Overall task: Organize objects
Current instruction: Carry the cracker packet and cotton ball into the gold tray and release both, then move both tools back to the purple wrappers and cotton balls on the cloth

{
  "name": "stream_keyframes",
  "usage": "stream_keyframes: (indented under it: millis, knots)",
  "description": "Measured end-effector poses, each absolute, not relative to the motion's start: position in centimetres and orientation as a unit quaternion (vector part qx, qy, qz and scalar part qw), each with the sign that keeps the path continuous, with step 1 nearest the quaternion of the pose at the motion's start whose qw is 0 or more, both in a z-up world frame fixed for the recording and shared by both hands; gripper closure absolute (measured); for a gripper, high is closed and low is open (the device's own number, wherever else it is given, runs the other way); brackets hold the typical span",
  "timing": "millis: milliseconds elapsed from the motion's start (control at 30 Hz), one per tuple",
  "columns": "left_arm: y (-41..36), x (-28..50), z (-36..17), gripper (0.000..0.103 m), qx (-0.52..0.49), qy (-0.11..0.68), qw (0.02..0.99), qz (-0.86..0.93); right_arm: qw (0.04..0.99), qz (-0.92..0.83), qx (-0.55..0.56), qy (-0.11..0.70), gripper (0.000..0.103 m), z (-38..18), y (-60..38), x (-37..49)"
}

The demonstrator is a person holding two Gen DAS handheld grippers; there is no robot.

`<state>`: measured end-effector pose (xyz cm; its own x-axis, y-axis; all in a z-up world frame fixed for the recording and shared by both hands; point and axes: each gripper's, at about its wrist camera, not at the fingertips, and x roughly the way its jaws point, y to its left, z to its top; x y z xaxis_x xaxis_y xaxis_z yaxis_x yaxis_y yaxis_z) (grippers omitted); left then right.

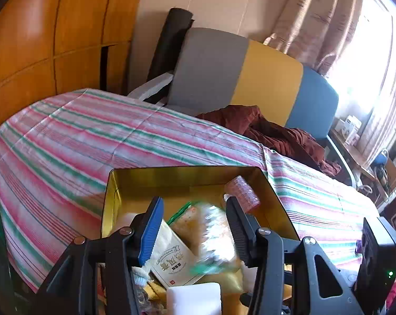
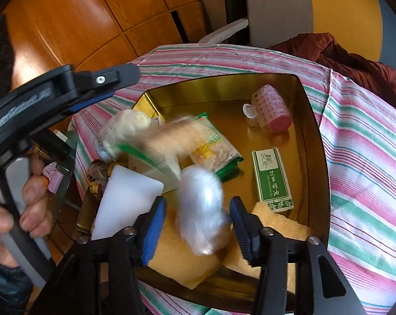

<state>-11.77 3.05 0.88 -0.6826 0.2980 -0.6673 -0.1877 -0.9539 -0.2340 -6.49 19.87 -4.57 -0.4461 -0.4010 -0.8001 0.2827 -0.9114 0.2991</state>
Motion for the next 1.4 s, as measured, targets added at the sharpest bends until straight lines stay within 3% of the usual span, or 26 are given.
stream_keyframes:
  millis: [400,500,633,700,800,1400]
  knots:
    - [2.3,-7.9,0.6,0.053,-0.365,-0.043,0.113,0.923,0.211,-0.846,0.484,-0.070,0.042,-4.3,19.9,-5.1]
    - [2.5,-6.6,0.9,0.053,-0.357,-0.028,0.113,0.927,0.206,-0.852,0.477,-0.069,0.031,-3.8,20.0,-4.4]
    - [2.6,-5.3,1.3,0.053,-0.347,-0.008,0.108,0.931,0.201,-0.860,0.464,-0.062,0.024,-3.0,19.8,-3.4]
    - [2.6,-4.7,1.5,0.053,-0.343,-0.001,0.103,0.933,0.199,-0.867,0.453,-0.058,0.010,-2.3,19.7,-2.9]
    - [2.5,-4.0,1.7,0.053,-0.339,0.006,0.095,0.936,0.186,-0.879,0.436,-0.046,0.000,-1.5,19.6,-1.9]
    - [3.7,-1.2,2.0,0.053,-0.334,0.028,0.108,0.936,0.099,-0.903,0.416,-0.039,0.000,-0.5,23.0,0.5]
